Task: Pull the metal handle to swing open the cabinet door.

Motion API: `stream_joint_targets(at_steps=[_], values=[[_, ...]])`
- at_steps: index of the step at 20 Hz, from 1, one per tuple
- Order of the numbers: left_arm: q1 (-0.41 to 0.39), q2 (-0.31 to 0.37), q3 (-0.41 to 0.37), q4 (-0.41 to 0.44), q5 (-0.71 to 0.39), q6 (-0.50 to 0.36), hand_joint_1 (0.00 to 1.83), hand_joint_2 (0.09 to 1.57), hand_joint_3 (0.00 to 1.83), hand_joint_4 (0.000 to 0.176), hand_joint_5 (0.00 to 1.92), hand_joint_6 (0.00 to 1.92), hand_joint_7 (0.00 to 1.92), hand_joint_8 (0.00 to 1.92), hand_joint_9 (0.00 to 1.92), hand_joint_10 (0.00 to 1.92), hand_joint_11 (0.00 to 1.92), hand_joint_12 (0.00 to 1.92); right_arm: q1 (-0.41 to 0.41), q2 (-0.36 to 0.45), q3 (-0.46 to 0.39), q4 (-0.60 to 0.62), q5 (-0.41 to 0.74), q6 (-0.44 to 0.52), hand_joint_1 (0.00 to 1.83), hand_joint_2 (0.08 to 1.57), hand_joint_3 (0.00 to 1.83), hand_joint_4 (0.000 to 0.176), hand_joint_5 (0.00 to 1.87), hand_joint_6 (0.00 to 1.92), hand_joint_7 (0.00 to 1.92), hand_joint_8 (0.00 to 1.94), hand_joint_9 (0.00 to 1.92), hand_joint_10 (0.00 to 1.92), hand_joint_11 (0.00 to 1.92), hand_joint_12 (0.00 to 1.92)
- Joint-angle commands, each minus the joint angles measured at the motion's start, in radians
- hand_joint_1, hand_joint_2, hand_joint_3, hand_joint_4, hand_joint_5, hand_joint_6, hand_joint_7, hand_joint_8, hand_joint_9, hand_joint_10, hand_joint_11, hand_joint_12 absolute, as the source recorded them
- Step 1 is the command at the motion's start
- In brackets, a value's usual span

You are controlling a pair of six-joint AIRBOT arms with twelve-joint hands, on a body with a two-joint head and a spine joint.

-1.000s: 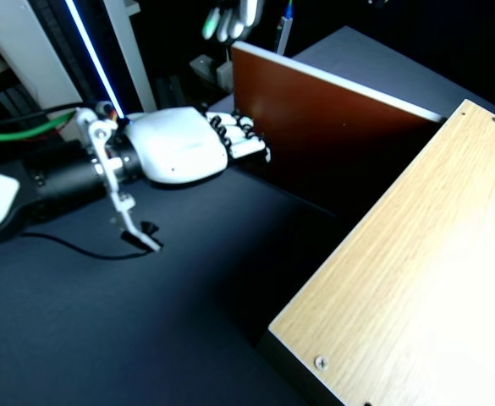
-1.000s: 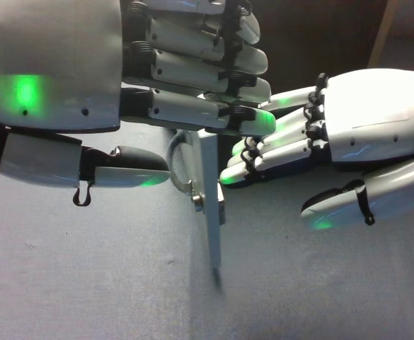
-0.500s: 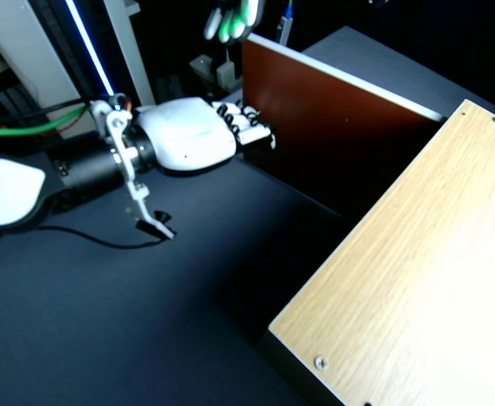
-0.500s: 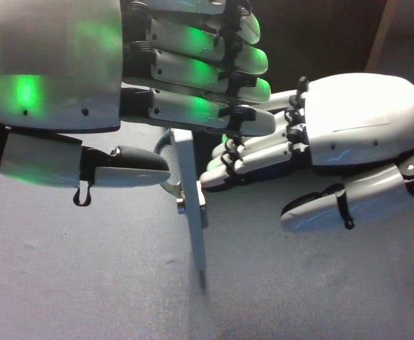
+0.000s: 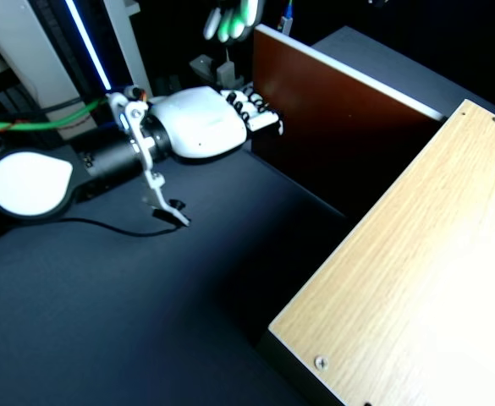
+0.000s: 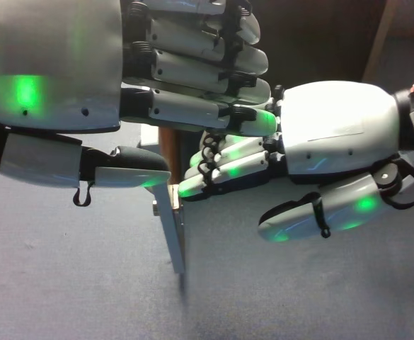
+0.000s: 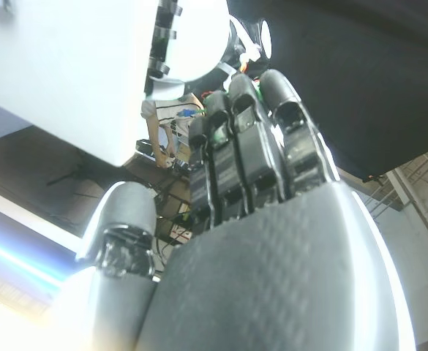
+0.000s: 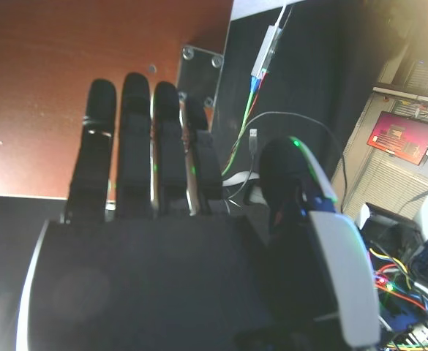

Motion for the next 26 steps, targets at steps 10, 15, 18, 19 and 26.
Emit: stream_joint_targets(at_steps=[10,15,18,19,26], values=[[-0.013,0.006,0.0,-0.091,-0.024,0.005,0.0,1.57,0.13,0.0,0.33,0.0,0.41,0.0,0.39,0.0,0.0,0.84,0.025,-0.06,0.028,0.088,0.048,-0.002,0.0,1.57,0.05,0.0,0.26,0.0,0.38,0.0,0.38,0.0,0.0,0.91],[-0.013,0.006,0.0,-0.091,-0.024,0.005,0.0,1.57,0.13,0.0,0.33,0.0,0.41,0.0,0.39,0.0,0.0,0.84,0.029,-0.074,0.033,0.088,0.033,-0.002,0.0,1.57,0.05,0.0,0.27,0.0,0.37,0.0,0.38,0.0,0.0,0.91],[-0.013,0.006,0.0,-0.091,-0.024,0.005,0.0,1.57,0.13,0.0,0.33,0.0,0.4,0.0,0.38,0.0,0.0,0.83,0.031,-0.078,0.033,0.088,0.023,-0.002,0.0,1.57,0.05,0.0,0.27,0.0,0.37,0.0,0.37,0.0,0.0,0.9],[-0.013,0.006,0.0,-0.091,-0.024,0.005,0.0,1.57,0.13,0.0,0.33,0.0,0.4,0.0,0.38,0.0,0.0,0.83,0.031,-0.08,0.033,0.088,0.019,-0.002,0.0,1.57,0.05,0.0,0.26,0.0,0.37,0.0,0.37,0.0,0.0,0.9],[-0.013,0.006,0.0,-0.091,-0.024,0.005,0.0,1.57,0.14,0.0,0.33,0.0,0.41,0.0,0.4,0.01,0.02,0.83,0.031,-0.071,0.062,0.087,0.015,-0.002,0.0,1.57,0.06,0.0,0.28,0.0,0.38,0.0,0.38,0.0,0.0,0.9]])
